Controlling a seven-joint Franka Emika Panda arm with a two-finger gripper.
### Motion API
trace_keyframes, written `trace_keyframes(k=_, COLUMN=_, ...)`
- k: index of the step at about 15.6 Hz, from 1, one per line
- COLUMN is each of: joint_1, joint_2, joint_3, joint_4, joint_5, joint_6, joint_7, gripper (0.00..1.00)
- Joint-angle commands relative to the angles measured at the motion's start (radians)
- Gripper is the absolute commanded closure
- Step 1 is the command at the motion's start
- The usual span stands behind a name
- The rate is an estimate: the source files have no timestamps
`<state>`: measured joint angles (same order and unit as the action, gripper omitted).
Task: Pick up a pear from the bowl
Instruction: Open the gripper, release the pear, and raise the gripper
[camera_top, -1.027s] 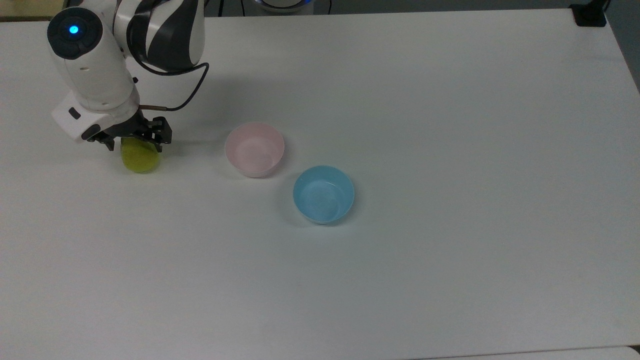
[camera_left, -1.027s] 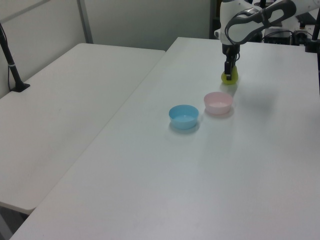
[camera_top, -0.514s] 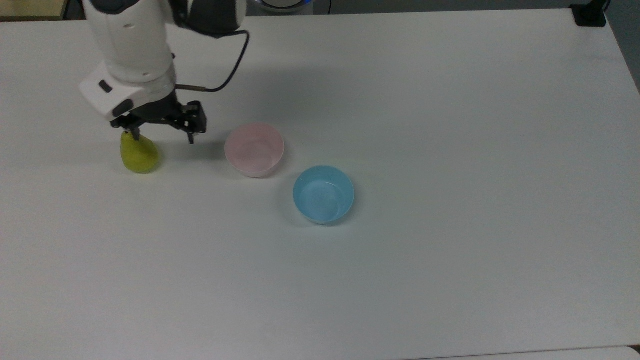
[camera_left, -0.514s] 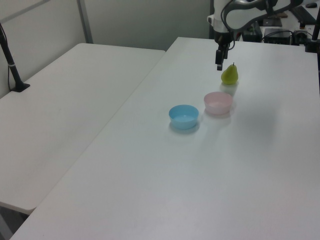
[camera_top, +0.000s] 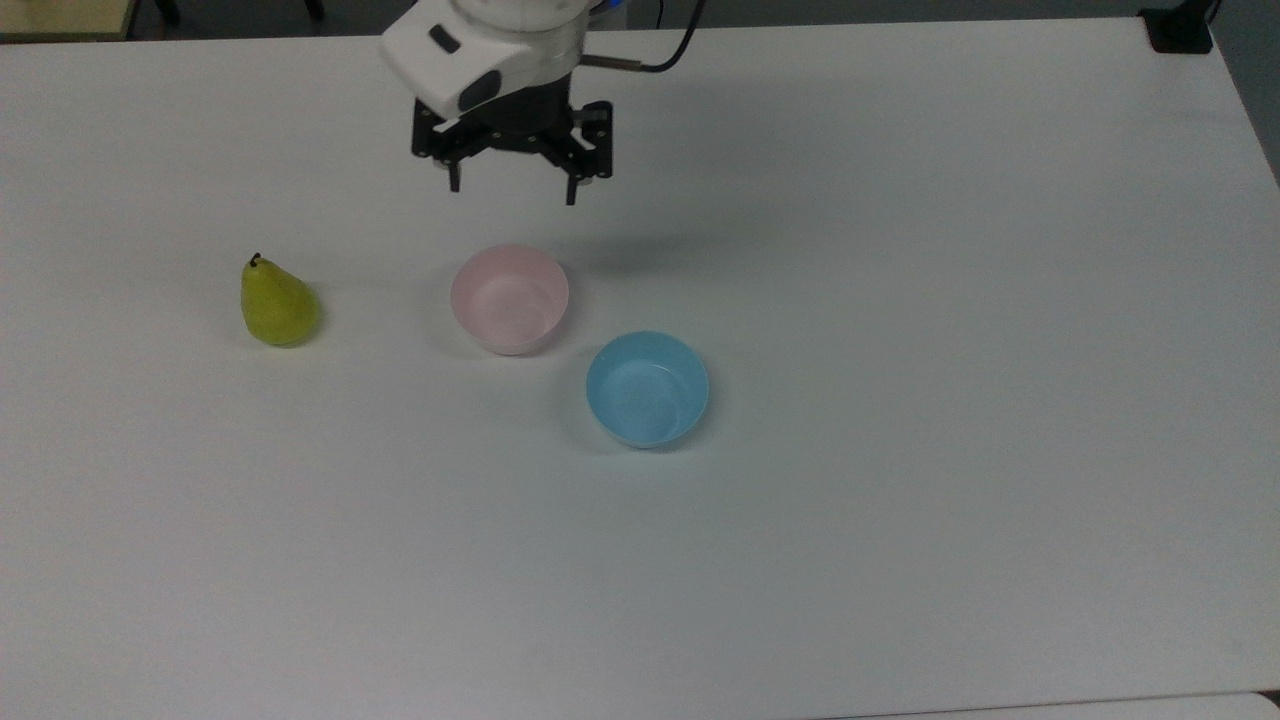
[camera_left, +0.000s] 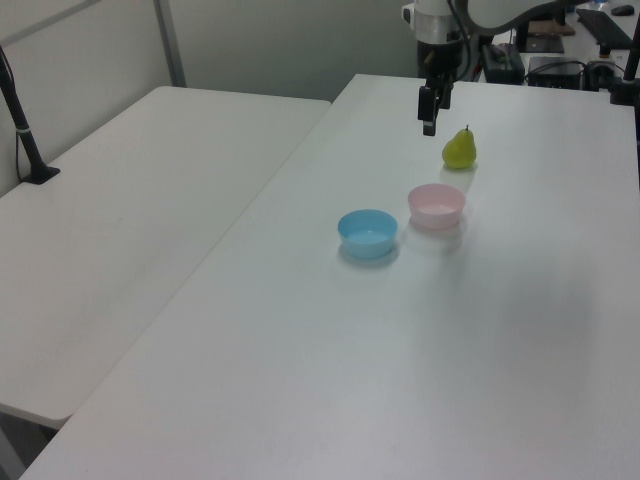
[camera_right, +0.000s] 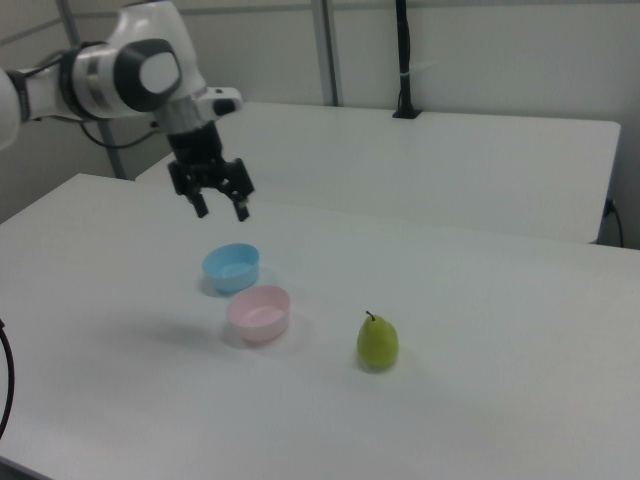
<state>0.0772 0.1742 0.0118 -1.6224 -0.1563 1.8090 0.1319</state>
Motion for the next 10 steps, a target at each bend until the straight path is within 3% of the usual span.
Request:
trace_keyframes(k=1, joint_1=0.061, joint_2=-0.086, joint_3=-0.013, joint_4=-0.043, joint_5=0.014, joint_6=-0.068, joint_7=0.069, gripper=0.00)
trace_keyframes(k=4, joint_1=0.053, joint_2=-0.149, joint_3=-0.013, joint_4=-0.050, joint_5=0.093, joint_6=-0.109, joint_7=0.052, gripper=0.00)
trace_keyframes(k=10, joint_1=0.046, joint_2=-0.163, joint_3=-0.016, joint_4=-0.053, joint_5=0.093, joint_6=-0.138, joint_7=0.046, gripper=0.00)
